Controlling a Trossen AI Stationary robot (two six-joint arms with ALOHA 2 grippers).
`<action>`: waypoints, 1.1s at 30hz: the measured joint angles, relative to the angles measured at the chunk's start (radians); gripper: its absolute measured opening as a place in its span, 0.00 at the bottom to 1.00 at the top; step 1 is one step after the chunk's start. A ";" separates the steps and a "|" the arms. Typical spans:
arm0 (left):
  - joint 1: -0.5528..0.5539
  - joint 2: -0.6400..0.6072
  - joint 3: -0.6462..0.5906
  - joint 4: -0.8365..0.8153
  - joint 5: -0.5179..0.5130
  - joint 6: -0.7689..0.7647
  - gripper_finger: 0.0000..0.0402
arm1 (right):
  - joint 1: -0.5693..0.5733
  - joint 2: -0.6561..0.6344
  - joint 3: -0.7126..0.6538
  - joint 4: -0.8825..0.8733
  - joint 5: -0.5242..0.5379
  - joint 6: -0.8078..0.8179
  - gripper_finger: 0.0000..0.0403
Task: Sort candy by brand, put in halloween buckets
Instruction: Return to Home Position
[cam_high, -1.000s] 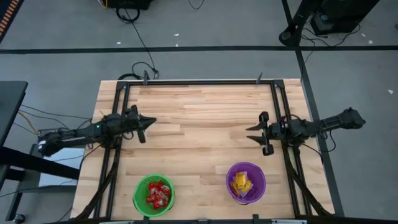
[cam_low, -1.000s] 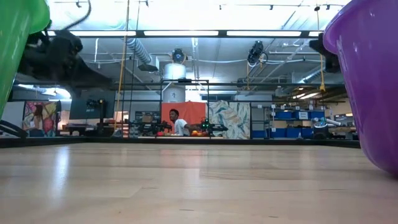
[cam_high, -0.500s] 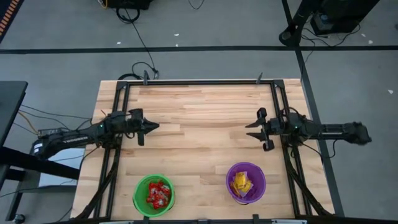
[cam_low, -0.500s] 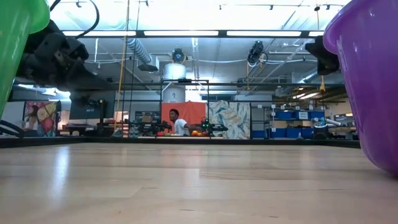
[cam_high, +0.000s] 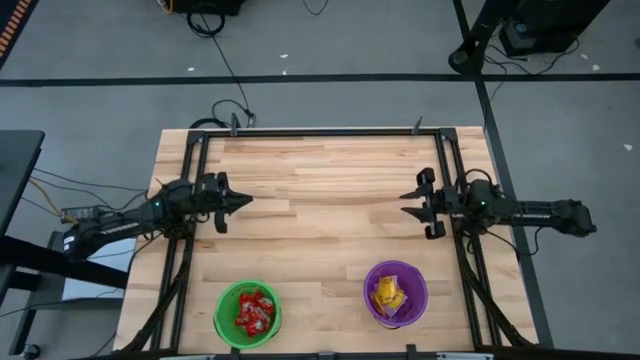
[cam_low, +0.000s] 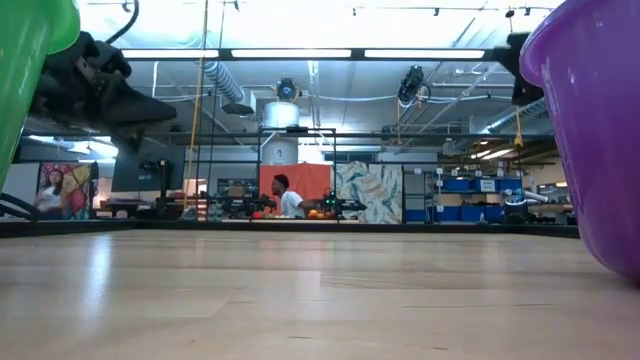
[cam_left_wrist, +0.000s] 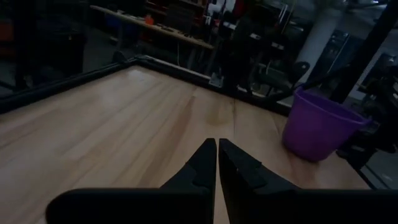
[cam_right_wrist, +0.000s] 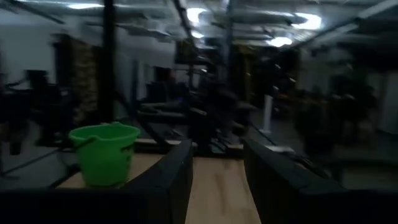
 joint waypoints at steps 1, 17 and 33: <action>0.000 -0.012 0.008 -0.019 0.003 0.004 0.06 | -0.003 -0.012 0.000 -0.021 0.020 0.011 0.38; 0.000 -0.094 0.102 -0.314 -0.015 0.062 0.06 | -0.012 -0.238 0.000 -0.422 0.135 0.085 0.38; -0.001 -0.094 0.096 -0.240 -0.016 0.074 0.06 | -0.012 -0.237 0.000 -0.442 0.165 0.030 0.38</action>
